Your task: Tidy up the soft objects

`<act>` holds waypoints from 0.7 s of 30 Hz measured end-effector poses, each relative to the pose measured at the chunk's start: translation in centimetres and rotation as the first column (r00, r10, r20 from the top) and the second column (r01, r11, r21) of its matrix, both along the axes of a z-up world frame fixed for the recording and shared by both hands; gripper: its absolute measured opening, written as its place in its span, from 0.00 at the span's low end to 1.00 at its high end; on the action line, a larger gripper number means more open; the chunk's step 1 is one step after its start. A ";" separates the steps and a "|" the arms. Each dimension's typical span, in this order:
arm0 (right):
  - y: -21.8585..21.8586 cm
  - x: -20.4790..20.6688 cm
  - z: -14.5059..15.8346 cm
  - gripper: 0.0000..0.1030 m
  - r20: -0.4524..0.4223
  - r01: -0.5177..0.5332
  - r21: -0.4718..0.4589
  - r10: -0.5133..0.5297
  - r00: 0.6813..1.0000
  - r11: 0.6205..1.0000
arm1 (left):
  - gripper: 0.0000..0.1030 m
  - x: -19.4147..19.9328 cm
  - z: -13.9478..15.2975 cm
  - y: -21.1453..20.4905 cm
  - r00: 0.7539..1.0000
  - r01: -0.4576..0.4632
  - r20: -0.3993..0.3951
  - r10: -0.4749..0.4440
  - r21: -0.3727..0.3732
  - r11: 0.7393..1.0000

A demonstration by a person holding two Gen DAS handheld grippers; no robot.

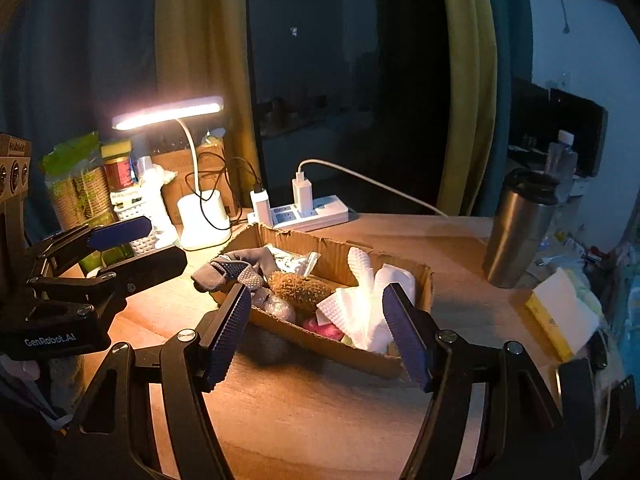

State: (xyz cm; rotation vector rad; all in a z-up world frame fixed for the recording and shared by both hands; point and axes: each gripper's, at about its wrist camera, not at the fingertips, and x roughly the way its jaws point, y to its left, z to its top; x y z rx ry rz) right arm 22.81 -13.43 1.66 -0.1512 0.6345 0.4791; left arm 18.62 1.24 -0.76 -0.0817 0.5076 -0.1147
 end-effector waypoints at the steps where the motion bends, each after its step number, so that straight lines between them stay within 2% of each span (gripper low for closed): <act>1: -0.1 -0.4 0.3 0.69 0.008 0.003 0.000 -0.003 1.000 1.000 | 0.76 -0.4 0.2 -0.1 1.000 0.001 0.005 -0.001 0.000 1.000; 12: -1.3 -4.5 3.6 0.69 0.101 0.026 0.008 -0.027 0.995 1.000 | 0.76 -4.4 2.8 -1.4 0.997 0.022 0.072 -0.022 0.001 1.000; 21: -2.0 -8.2 6.2 0.69 0.180 0.056 0.001 -0.056 0.982 0.998 | 0.76 -7.5 5.1 -2.0 0.993 0.004 0.117 -0.004 -0.001 1.000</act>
